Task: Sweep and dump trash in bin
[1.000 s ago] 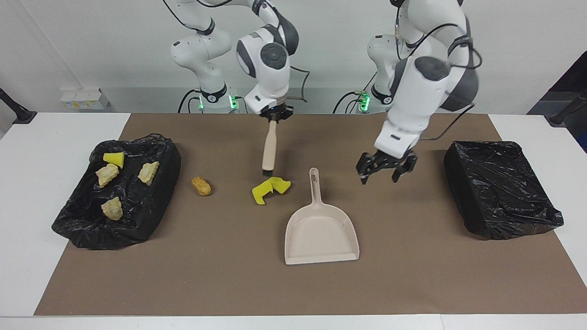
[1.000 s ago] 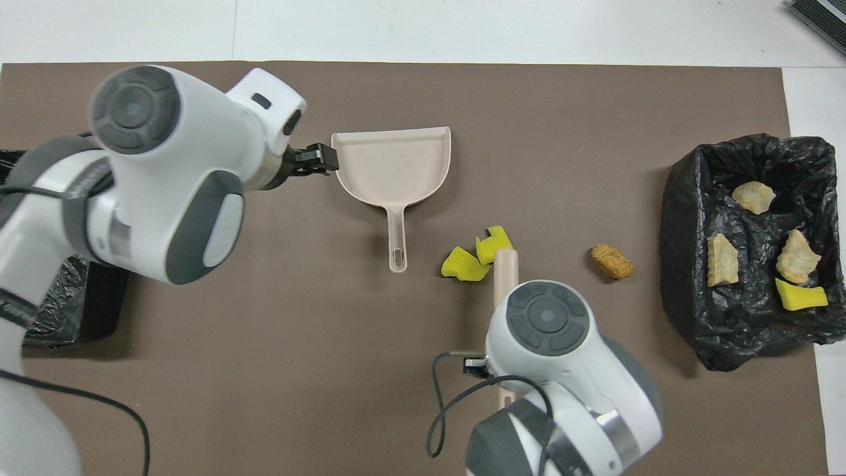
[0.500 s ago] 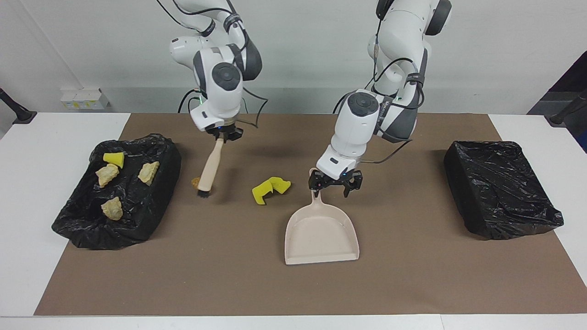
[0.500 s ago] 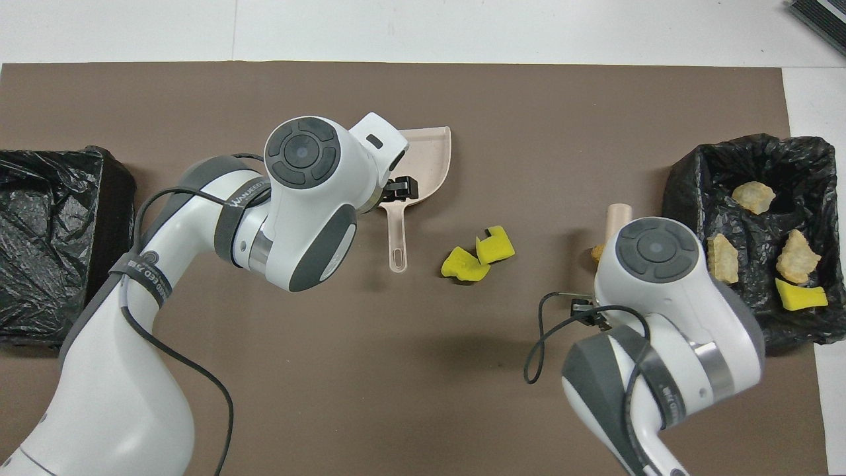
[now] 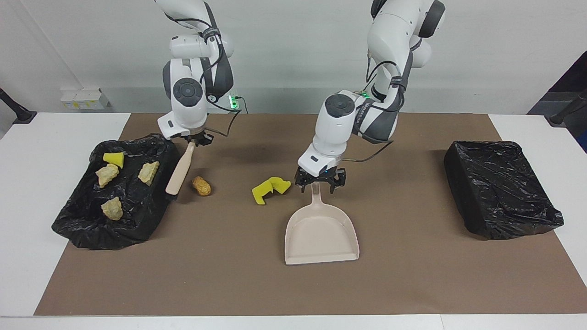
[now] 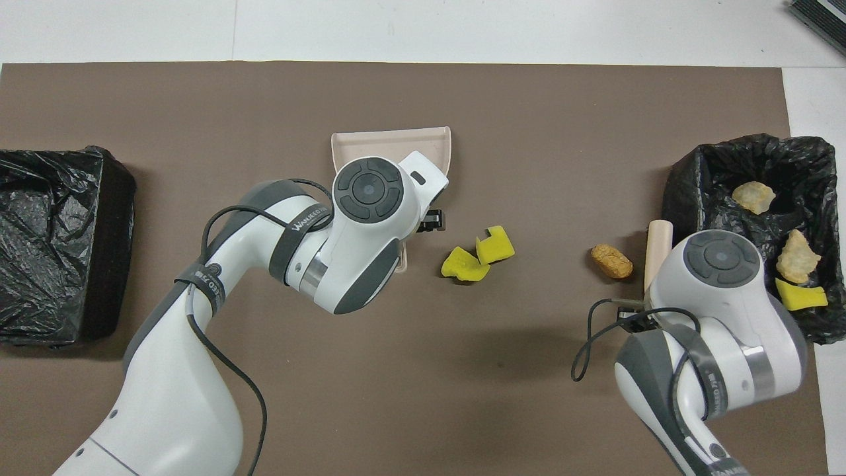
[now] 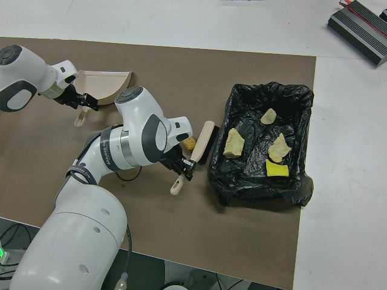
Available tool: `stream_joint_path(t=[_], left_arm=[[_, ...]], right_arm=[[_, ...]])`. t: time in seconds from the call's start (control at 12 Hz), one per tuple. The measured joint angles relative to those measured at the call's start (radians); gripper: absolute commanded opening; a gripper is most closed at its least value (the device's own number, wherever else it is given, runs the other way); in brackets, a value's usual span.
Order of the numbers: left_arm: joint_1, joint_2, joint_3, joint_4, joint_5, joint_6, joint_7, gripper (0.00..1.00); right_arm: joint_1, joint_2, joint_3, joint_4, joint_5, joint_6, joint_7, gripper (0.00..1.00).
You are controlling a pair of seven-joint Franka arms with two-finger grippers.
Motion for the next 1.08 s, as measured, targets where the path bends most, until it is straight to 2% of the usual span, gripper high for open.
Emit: stream_joint_path(t=[0.25,0.33,0.42,0.5,0.58,0.67,0.75,1.08], left_arm=[[-0.001,0.000,0.001,-0.038,0.002,0.009,0.000,1.00],[-0.002,0.000,0.001,-0.042,0.002,0.008,0.000,0.82],[-0.004,-0.001,0.002,-0.043,0.007,0.005,0.000,0.74],[-0.005,-0.002,0.003,-0.043,0.014,0.000,-0.001,0.72],[-0.006,-0.007,0.003,-0.042,0.019,-0.012,-0.002,0.49],[-0.006,-0.015,0.004,-0.041,0.020,-0.028,-0.002,0.13],[-0.006,-0.024,0.004,-0.041,0.020,-0.038,-0.003,0.00],[-0.006,-0.033,0.007,-0.042,0.021,-0.044,-0.006,0.00]], right_arm=[[0.074,0.000,0.012,-0.016,0.070,0.033,-0.021,0.00],[0.110,0.000,0.015,-0.016,0.111,0.062,-0.024,0.00],[0.139,0.000,0.016,-0.015,0.142,0.083,-0.025,0.00],[0.162,0.000,0.017,-0.012,0.169,0.092,-0.027,0.00],[0.180,0.000,0.019,-0.008,0.198,0.093,-0.039,0.00],[0.198,0.000,0.019,-0.006,0.233,0.094,-0.066,0.00],[0.223,0.004,0.020,-0.005,0.265,0.098,-0.082,0.00],[0.324,0.035,0.022,0.045,0.358,0.113,-0.084,0.00]])
